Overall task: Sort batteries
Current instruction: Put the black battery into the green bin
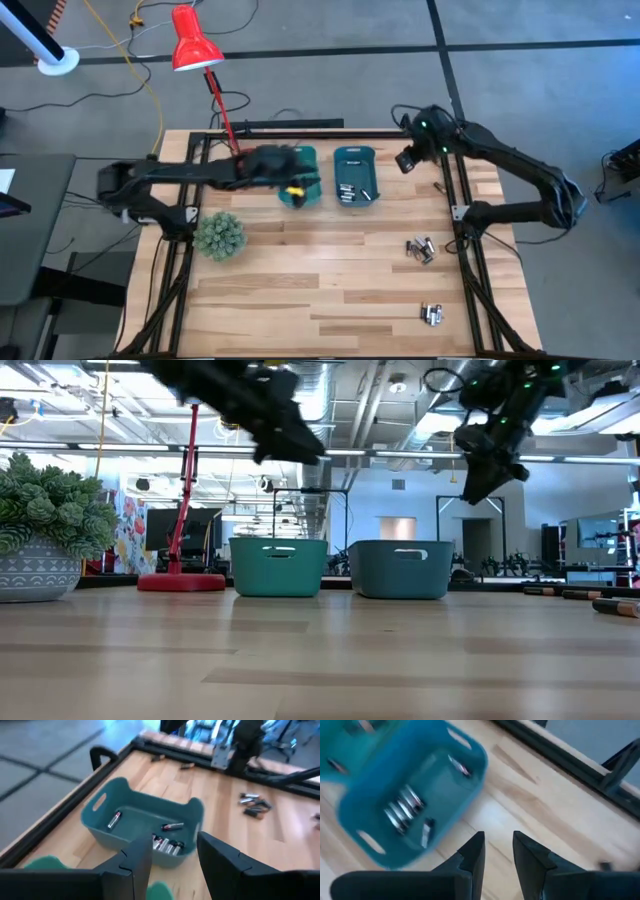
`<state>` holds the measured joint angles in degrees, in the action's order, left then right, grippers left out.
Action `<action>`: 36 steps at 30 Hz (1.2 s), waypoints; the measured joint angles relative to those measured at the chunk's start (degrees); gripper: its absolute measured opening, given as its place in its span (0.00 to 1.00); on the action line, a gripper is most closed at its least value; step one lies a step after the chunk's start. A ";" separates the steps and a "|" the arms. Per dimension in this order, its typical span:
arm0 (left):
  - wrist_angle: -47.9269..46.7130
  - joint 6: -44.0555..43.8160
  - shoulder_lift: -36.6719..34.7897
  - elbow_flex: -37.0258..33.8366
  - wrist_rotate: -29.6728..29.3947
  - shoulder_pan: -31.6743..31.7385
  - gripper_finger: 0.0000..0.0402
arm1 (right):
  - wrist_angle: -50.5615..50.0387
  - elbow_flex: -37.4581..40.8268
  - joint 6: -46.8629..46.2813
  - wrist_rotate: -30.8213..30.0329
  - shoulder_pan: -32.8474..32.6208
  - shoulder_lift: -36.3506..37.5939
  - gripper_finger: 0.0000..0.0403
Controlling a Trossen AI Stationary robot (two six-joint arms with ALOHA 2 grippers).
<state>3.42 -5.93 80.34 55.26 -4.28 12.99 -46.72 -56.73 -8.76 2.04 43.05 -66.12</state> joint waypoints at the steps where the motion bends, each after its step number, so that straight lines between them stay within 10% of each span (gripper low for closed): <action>1: 2.35 0.44 -2.05 -3.04 -0.16 -0.46 0.38 | -1.87 -1.56 2.25 0.00 0.71 -1.77 0.29; 11: 13.72 -2.27 -11.72 -17.35 -2.08 -6.00 0.38 | -13.13 -8.48 10.70 -0.13 9.18 -18.69 0.29; 36: 11.83 -7.43 -11.72 -17.40 -8.44 -9.18 0.38 | -8.07 -9.70 7.85 -2.47 22.20 -31.09 0.50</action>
<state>15.25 -13.37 68.62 37.86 -12.72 3.81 -54.80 -66.43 -0.92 -0.43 65.25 -97.21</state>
